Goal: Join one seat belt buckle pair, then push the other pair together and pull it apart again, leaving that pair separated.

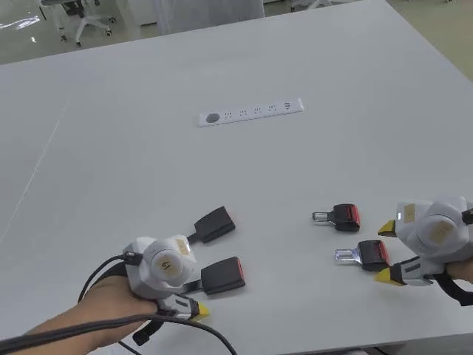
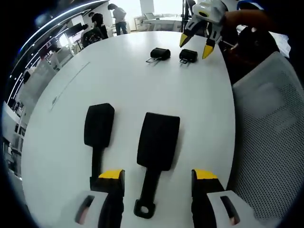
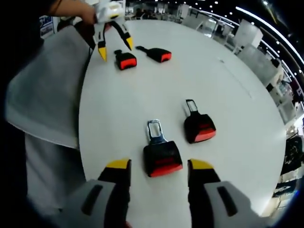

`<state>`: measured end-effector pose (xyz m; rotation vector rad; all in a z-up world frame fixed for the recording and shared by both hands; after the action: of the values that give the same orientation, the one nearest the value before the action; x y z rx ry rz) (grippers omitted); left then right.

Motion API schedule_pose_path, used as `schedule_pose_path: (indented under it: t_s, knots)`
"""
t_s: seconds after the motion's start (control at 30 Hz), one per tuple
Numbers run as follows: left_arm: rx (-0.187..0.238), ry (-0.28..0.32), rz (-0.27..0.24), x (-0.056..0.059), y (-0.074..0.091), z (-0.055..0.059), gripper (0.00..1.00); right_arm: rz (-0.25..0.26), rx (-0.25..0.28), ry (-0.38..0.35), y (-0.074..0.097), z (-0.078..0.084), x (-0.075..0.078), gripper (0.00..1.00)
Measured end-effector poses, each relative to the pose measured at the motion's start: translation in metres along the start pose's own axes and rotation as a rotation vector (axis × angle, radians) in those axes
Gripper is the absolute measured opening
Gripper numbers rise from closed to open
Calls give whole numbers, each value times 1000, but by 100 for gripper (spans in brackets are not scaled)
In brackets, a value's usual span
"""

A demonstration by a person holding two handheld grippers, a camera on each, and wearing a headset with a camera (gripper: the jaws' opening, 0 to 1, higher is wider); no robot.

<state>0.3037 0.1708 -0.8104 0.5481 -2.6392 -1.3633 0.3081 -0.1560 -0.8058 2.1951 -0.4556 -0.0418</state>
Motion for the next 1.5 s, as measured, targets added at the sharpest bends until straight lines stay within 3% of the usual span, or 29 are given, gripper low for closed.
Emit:
schedule_pose_path:
  t_s: [0.13,0.3,0.47,0.53,0.67,0.97,1.23,1.5]
  knots:
    - [5,-3,30,-2,-8,-6,51,-25,-17,7,-7,2,3,43]
    - [-37,-19,55,-4,-15,-4,47,-37,-32,17,-10,4,6,41]
    - [-31,-30,66,-7,-17,-8,44,-69,-44,21,-9,5,4,34]
    - [-10,-73,71,-7,-19,-13,42,-81,-46,10,-9,5,7,34]
    - [-13,-99,120,-1,-21,-14,34,-97,-55,18,-10,6,7,34]
    - [-27,-102,140,-3,-22,-14,33,-128,-69,51,-13,9,7,34]
    - [-79,-172,178,-2,-25,-18,33,-149,-71,48,-14,9,8,33]
    - [-92,-209,208,-3,-27,-19,33,-144,-74,50,-15,9,8,33]
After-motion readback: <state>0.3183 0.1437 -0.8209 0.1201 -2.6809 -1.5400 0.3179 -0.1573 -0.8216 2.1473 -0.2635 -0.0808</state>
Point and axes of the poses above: the centre of the closed fingertips' face, and the gripper's own axes: y roughly backward along the fingers, x roughly to its right, z roughly out of its underside, the point moved 4 cm from there along y, roughly backward along the fingers, and after that the axes turned 10 degrees about x, right-handed, at the moved point
